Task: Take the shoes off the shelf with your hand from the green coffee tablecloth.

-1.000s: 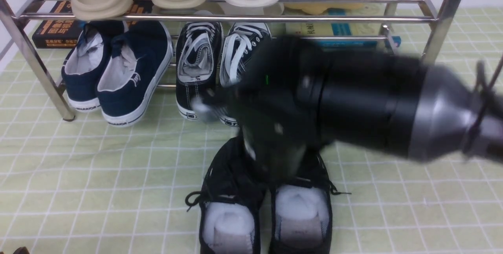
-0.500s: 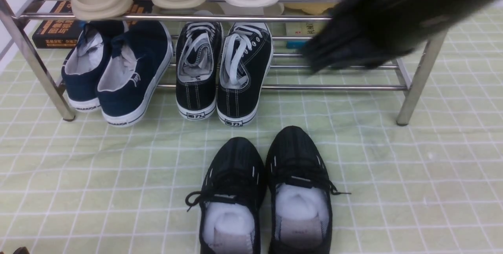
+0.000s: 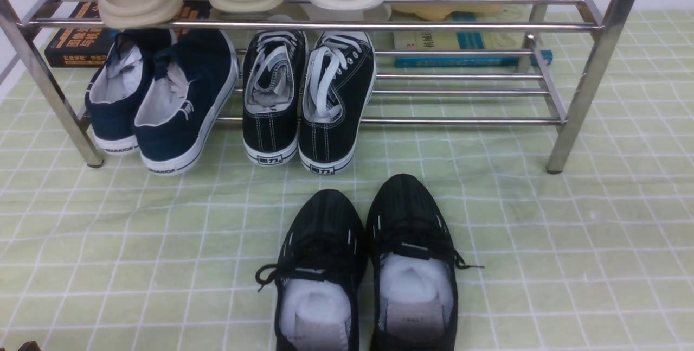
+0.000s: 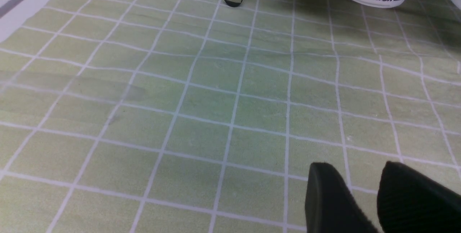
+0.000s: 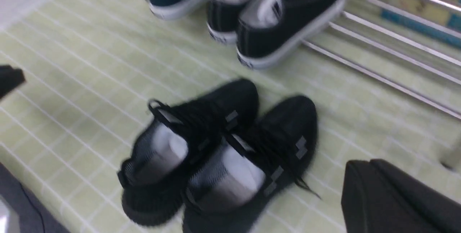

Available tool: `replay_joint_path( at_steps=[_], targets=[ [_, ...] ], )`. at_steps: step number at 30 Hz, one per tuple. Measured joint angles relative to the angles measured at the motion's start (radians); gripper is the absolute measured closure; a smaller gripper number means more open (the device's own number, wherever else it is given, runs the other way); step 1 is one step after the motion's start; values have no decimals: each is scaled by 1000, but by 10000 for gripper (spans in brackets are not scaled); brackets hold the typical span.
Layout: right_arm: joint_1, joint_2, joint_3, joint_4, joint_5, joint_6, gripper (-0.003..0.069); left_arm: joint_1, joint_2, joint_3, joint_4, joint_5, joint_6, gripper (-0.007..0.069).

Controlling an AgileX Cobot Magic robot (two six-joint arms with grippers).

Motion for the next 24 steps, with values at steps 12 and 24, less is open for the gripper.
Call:
replay_joint_path(
  at_steps=[12,24],
  targets=[
    [0,-79,508,-8,-756,35,666,0,0,0,0,0,0,385],
    [0,-79,566,-11,-775,36,661,0,0,0,0,0,0,385]
  ],
)
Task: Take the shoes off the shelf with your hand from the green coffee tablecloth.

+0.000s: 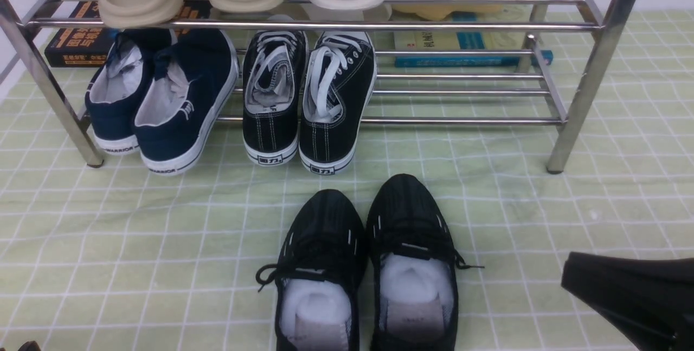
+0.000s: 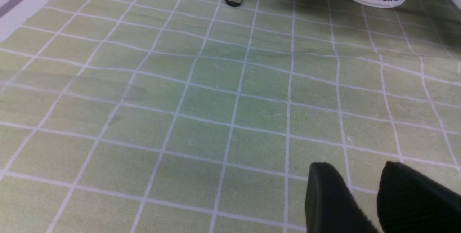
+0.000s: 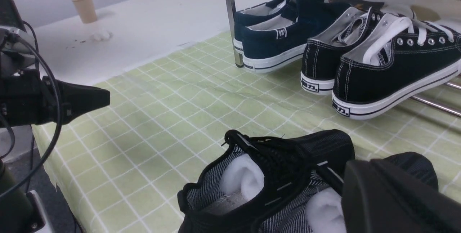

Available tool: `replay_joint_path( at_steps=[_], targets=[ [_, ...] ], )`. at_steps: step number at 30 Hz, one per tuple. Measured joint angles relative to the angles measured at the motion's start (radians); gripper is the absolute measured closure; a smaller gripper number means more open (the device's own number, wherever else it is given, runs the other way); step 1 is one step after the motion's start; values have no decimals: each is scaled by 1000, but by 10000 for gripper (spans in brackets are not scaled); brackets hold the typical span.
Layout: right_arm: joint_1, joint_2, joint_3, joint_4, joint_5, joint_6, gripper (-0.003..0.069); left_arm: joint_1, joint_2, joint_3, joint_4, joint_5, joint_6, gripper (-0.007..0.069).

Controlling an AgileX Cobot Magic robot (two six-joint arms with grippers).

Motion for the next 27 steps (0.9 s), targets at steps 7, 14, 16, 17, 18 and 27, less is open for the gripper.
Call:
replay_joint_path(
  at_steps=[7,14,16,17,18,27],
  targets=[
    [0,0,0,0,8,0,659,0,0,0,0,0,0,385],
    [0,-18,0,8,35,-10,659,0,0,0,0,0,0,385],
    [-13,-42,1,33,72,-51,658,0,0,0,0,0,0,385],
    [-42,-62,1,65,111,-95,657,0,0,0,0,0,0,385],
    [-61,-75,1,87,138,-124,657,0,0,0,0,0,0,385],
    [-496,-311,159,264,330,-483,652,0,0,0,0,0,0,385]
  ],
)
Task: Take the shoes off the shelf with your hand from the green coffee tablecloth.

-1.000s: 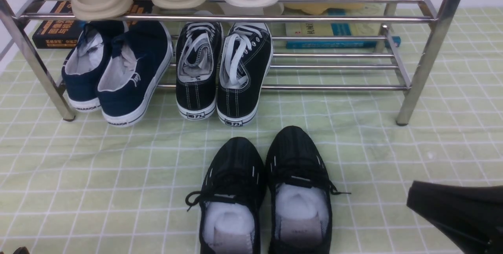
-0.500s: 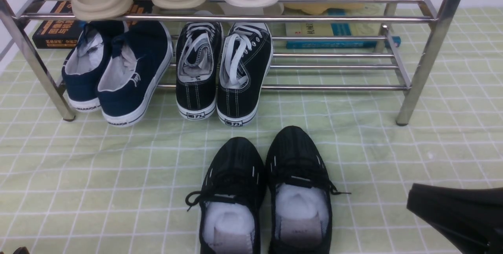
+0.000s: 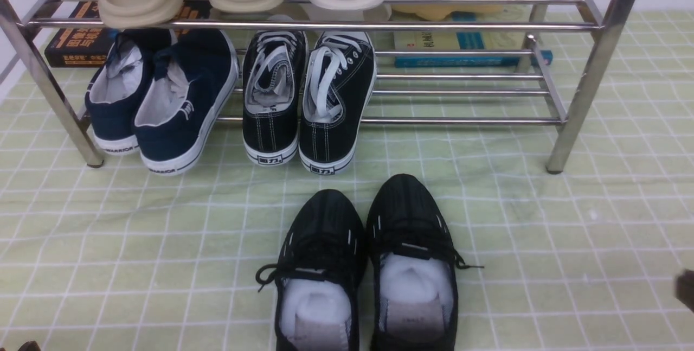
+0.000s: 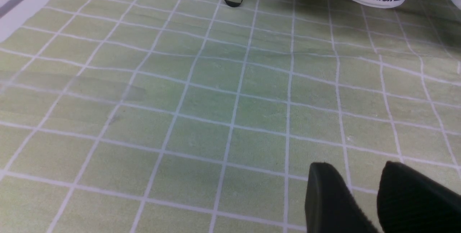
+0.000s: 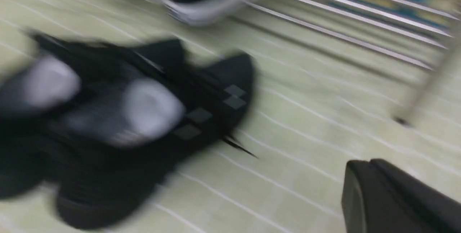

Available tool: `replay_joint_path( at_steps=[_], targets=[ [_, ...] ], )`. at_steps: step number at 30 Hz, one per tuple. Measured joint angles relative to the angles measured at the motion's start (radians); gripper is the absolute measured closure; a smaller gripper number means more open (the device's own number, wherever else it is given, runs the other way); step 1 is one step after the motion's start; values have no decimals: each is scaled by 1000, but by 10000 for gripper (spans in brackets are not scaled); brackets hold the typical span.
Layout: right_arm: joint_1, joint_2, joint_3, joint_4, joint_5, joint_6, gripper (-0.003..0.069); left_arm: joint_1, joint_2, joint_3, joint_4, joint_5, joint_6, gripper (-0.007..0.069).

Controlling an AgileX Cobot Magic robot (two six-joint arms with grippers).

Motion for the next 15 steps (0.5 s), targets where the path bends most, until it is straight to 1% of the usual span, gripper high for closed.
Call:
replay_joint_path(
  at_steps=[2,3,4,5,7,11,15],
  targets=[
    [-84,-68,55,9,4,-17,651,0,0,0,0,0,0,385],
    [-84,-75,55,9,4,-18,651,0,0,0,0,0,0,385],
    [-122,-109,80,10,6,-19,649,0,0,0,0,0,0,385],
    [-182,-156,121,10,8,-18,648,0,0,0,0,0,0,385],
    [-238,-201,160,10,9,-1,645,0,0,0,0,0,0,385],
    [-319,-254,217,12,23,34,641,0,0,0,0,0,0,385],
    [-365,-293,221,12,39,55,637,0,0,0,0,0,0,385]
  ],
)
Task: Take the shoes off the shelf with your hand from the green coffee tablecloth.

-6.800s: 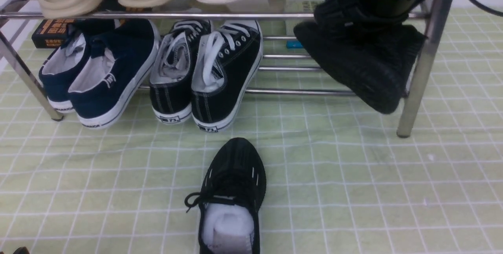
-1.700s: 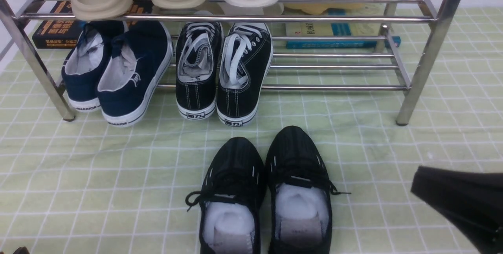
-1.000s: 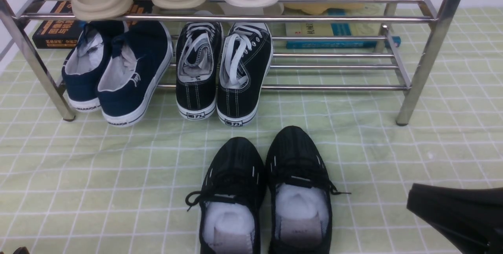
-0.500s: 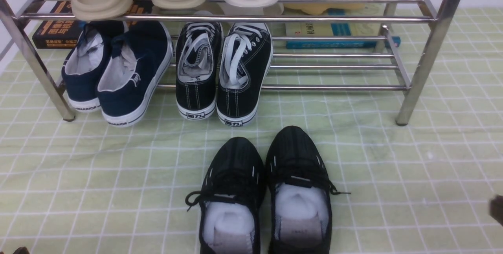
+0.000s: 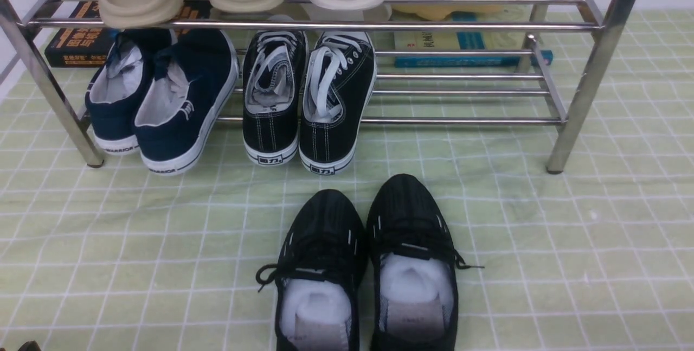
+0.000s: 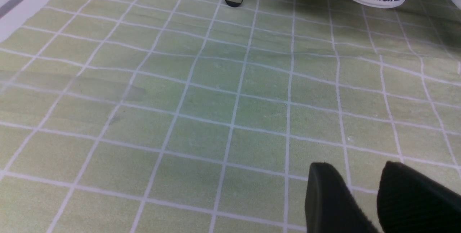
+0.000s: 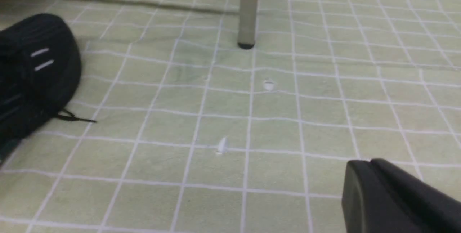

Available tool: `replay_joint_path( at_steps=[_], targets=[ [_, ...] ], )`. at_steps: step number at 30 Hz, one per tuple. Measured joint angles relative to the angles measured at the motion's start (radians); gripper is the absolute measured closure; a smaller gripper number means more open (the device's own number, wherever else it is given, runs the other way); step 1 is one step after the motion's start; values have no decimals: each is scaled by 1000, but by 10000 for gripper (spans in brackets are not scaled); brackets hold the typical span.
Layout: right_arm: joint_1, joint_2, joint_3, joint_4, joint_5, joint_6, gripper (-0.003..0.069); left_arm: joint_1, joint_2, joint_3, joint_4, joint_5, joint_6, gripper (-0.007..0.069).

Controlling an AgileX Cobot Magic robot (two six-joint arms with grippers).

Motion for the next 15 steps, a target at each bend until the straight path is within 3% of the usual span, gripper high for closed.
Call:
replay_joint_path(
  at_steps=[15],
  targets=[
    [-45,-3,-8,12,47,12,617,0,0,0,0,0,0,382]
  ],
)
